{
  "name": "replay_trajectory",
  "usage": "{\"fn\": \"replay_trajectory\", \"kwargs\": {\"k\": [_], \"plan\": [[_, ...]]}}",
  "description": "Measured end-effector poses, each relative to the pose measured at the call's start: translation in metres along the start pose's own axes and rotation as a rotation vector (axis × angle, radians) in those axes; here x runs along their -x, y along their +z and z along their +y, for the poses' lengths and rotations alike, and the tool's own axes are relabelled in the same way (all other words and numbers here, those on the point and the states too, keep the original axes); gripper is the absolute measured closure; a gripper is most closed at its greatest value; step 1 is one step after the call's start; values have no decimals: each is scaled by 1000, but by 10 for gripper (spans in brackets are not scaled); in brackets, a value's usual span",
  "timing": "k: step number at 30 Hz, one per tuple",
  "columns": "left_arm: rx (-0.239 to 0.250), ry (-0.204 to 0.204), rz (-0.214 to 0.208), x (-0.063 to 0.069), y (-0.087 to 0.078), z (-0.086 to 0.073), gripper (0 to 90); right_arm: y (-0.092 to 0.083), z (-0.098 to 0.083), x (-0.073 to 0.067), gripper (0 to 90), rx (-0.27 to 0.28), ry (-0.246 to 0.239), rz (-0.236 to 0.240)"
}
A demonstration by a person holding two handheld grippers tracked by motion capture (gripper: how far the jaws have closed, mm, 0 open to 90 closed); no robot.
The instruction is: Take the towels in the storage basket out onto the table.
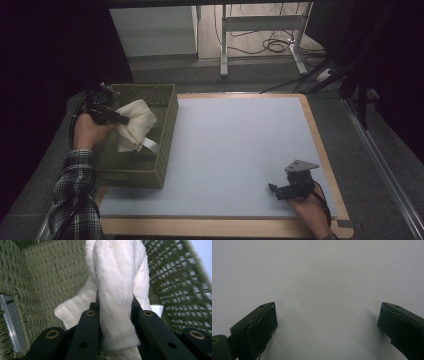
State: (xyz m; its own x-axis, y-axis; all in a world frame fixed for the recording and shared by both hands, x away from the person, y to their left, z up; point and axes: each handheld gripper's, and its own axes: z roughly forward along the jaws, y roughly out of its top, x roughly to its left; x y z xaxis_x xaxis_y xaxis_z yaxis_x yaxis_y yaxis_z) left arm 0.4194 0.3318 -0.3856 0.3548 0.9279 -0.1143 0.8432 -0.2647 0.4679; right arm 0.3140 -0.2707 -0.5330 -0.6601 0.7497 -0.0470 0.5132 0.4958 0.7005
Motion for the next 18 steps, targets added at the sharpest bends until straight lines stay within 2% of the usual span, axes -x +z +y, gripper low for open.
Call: {"fn": "replay_trajectory", "kwargs": {"k": [3, 12, 14, 17, 18], "plan": [[8, 4, -2, 3, -6, 0, 786, 0, 0, 0, 24, 0, 0, 0], [31, 51, 1, 17, -36, 4, 782, 0, 0, 0, 24, 0, 0, 0], [42, 66, -2, 23, -45, 5, 782, 0, 0, 0, 24, 0, 0, 0], [51, 77, -2, 28, -50, 7, 780, 0, 0, 0, 24, 0, 0, 0], [59, 93, -5, 33, -55, 8, 780, 0, 0, 0, 25, 0, 0, 0]]}}
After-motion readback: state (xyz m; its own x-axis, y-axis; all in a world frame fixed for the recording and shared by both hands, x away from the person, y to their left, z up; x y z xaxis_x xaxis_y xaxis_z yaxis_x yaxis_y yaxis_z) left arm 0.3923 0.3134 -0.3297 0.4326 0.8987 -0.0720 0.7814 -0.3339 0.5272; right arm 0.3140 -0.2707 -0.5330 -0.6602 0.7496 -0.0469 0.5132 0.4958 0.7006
